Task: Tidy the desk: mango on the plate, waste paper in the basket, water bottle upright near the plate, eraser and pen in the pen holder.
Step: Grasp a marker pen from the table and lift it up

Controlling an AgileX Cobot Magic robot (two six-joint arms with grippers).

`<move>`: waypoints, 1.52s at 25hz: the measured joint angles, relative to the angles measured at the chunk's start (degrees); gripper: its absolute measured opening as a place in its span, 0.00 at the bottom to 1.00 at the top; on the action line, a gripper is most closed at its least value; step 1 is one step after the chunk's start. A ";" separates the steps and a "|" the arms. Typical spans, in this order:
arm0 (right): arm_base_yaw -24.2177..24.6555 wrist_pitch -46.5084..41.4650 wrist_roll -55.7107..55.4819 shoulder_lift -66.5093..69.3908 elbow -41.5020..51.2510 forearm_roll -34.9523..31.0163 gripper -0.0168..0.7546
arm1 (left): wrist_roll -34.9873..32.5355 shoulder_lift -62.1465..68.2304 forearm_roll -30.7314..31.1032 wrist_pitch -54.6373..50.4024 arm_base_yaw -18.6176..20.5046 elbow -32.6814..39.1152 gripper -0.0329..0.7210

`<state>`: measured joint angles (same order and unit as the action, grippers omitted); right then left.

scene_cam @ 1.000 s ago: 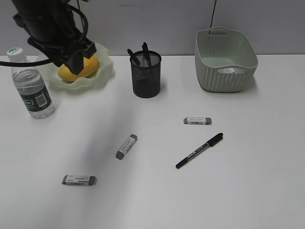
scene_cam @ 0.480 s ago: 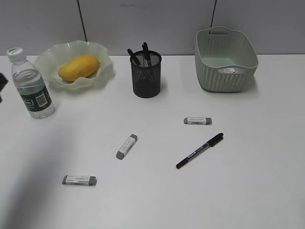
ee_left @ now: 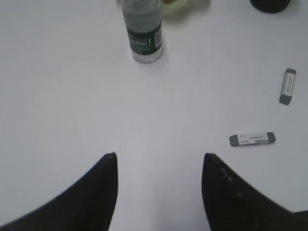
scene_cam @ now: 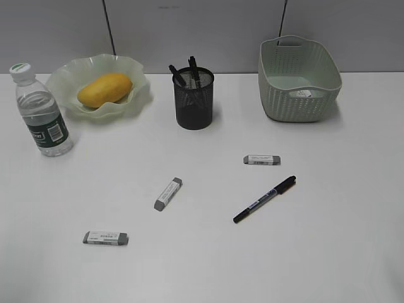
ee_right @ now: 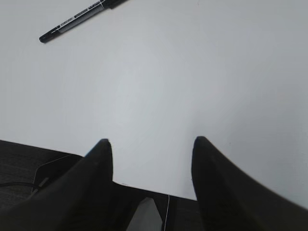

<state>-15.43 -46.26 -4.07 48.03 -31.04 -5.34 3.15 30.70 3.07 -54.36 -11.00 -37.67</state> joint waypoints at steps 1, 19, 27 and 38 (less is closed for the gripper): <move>0.00 0.27 0.00 0.14 0.00 0.00 0.57 | 0.05 -4.67 0.00 0.06 0.00 1.52 0.61; 0.00 3.13 -8.95 28.46 -18.39 -0.46 0.57 | 0.05 -29.19 -2.65 -6.85 0.00 6.19 0.62; -2.55 6.86 -13.52 45.95 -25.36 -7.21 0.57 | 0.05 -29.19 -2.38 -6.80 0.00 6.44 0.62; -8.55 10.90 -29.34 63.46 -33.60 -7.77 0.57 | 0.05 -29.19 -2.38 -6.80 0.00 6.51 0.62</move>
<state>-23.98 -35.37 -33.41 111.48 -64.63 -13.12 3.20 1.51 0.69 -61.16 -11.00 -31.16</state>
